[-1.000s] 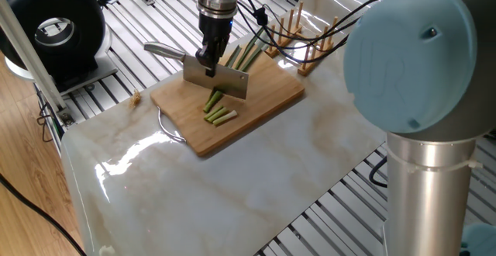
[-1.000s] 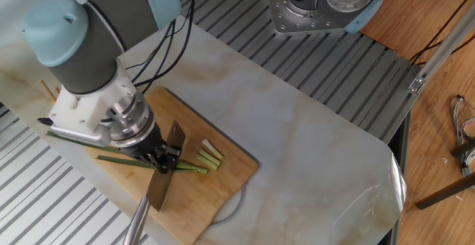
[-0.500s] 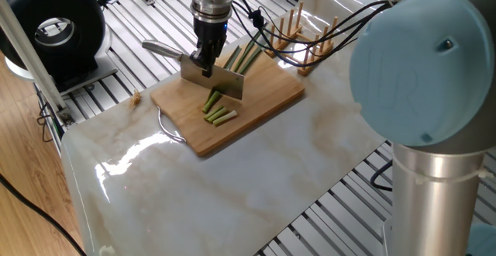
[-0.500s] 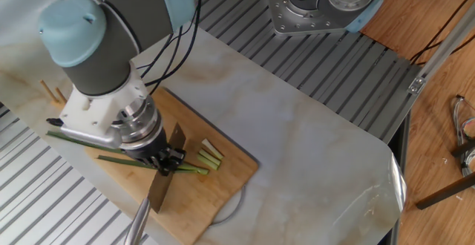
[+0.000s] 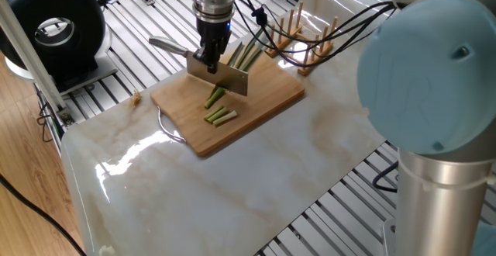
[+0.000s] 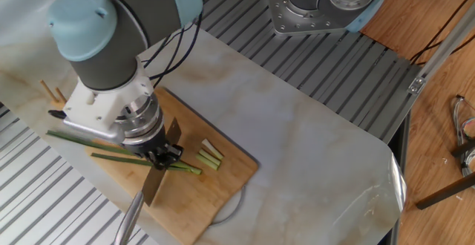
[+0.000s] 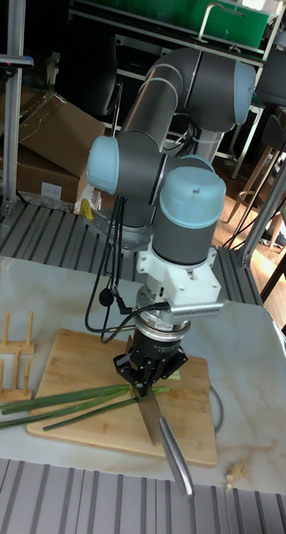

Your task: Chop the green garlic

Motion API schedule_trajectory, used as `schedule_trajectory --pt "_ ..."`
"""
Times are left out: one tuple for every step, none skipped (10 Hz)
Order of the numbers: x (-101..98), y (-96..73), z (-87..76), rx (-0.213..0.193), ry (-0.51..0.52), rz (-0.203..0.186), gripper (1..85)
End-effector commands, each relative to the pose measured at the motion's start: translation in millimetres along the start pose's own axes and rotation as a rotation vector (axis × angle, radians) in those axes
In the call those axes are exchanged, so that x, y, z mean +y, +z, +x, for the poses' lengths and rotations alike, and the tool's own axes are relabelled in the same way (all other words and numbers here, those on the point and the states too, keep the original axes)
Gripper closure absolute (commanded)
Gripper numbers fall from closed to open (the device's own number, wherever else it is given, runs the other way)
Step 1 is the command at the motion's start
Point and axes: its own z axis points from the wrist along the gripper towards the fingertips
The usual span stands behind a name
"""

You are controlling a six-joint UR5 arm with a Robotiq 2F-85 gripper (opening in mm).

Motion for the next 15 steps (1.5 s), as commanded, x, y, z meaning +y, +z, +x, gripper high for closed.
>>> schedule_trajectory --pt "4.2 -2.5 1.8 -0.006 0.020 -0.013 84.3" --pt "10.3 -4.3 2.9 0.001 0.031 -0.033 84.3" --pt "11.4 -6.9 3.3 0.004 0.040 -0.031 84.3" --pt "8.3 -4.1 2.0 0.003 0.040 -0.019 84.3" --pt "8.8 -1.9 2.0 0.004 0.043 -0.021 84.3" --pt "12.0 -2.7 3.9 0.010 0.048 -0.028 84.3" --pt "15.5 -3.3 5.3 0.015 0.049 -0.039 84.3" --pt "16.8 -3.1 6.8 0.021 0.046 -0.044 84.3" --pt "13.5 -1.7 6.7 0.023 0.043 -0.032 84.3" --pt "9.9 -2.5 7.3 0.028 0.044 -0.016 84.3" --pt "0.2 -5.3 11.9 0.053 0.046 0.026 84.3" --pt "-8.6 -5.4 14.3 0.073 0.043 0.063 84.3" --pt "-15.0 -5.5 15.0 0.085 0.038 0.090 84.3" --pt "-16.4 -7.0 15.6 0.095 0.038 0.103 84.3" --pt "-15.6 -9.0 14.3 0.096 0.049 0.108 84.3"
